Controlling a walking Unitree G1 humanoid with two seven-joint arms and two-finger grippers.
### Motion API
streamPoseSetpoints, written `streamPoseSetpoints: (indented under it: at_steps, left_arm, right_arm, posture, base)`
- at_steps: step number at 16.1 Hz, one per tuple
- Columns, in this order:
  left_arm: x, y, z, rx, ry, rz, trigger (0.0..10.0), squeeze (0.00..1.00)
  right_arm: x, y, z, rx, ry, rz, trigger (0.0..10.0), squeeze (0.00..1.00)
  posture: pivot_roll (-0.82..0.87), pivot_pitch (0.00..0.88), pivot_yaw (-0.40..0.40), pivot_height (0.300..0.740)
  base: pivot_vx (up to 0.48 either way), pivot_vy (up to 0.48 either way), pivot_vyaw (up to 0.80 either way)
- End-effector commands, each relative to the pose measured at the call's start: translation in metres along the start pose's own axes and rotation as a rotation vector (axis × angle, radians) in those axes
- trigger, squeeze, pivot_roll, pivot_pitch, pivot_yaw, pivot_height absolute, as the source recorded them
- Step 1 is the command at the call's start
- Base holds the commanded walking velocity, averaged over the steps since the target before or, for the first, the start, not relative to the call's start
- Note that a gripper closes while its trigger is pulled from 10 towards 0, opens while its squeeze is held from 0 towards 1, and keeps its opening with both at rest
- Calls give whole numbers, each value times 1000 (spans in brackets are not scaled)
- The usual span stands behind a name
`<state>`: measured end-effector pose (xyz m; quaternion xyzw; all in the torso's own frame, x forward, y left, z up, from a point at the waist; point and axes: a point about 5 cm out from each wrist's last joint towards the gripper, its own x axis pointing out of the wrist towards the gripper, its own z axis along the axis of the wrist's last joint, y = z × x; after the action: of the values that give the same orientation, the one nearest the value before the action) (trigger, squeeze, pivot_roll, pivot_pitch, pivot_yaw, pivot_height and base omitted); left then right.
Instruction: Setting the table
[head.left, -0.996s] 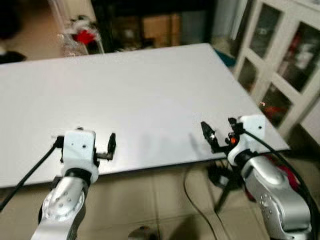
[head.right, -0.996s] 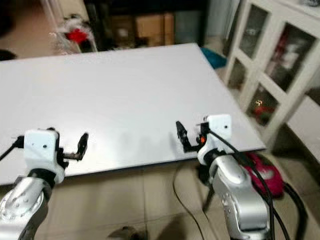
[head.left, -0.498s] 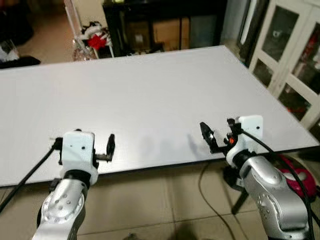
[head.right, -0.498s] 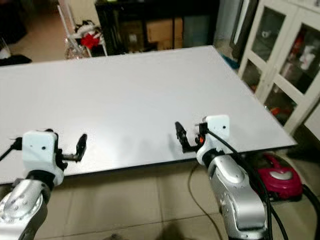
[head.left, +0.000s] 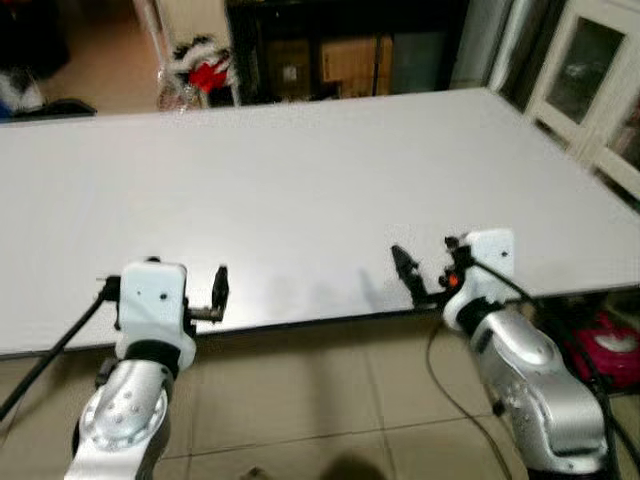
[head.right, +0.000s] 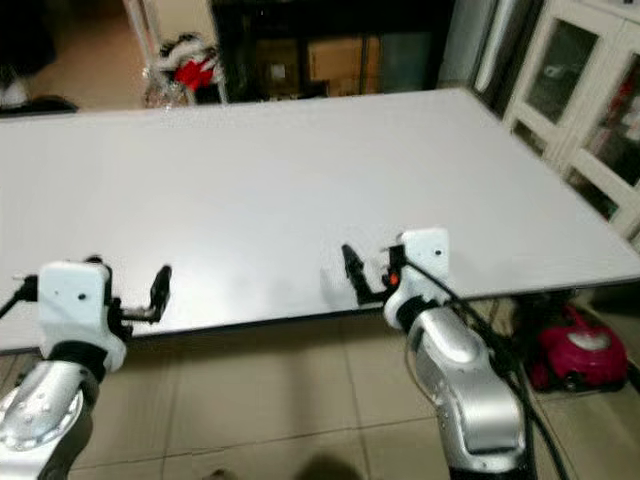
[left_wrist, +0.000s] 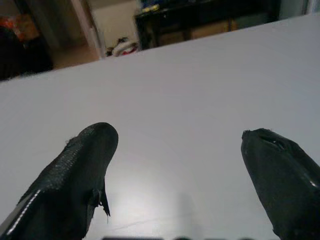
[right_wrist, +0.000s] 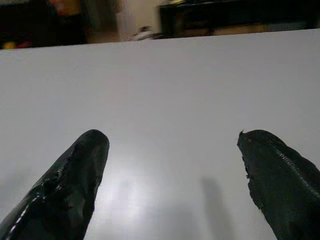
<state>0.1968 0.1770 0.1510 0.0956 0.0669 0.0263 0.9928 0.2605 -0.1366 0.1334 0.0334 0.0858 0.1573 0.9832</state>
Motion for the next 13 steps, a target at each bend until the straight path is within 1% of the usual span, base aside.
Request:
streamPoseSetpoints:
  at_steps: [1,2,5,7,12,13]
  left_arm:
    - [-1,3,1,10,4,25,10000,0]
    - [-3,4,0,12,8,35,10000,0]
    - [-6,4,0,17,11,50,10000,0]
    - [-9,7,1,16,8,68,10000,0]
    - [-13,7,4,20,4,80,10000,0]
    - [-14,9,7,28,-5,83,10000,0]
  right_arm:
    - [3,9,7,-8,-25,59,10000,0]
    - [5,14,8,-22,-31,96,10000,0]
    - [9,19,7,-40,-30,139,10000,0]
    - [12,25,6,-51,-24,201,10000,0]
    - [13,28,3,-57,-18,250,10000,0]
    - [14,30,4,-54,-25,273,10000,0]
  posture:
    - [-47,21,22,740]
    - [-35,19,12,740]
    - [-17,13,-3,740]
    - [-5,12,-14,740]
    - [14,11,-24,740]
    - [16,10,-25,740]
  base:
    - [0,390,800]
    - [0,390,800]
    - [0,385,800]
    - [0,373,800]
    - [0,380,800]
    - [0,394,800]
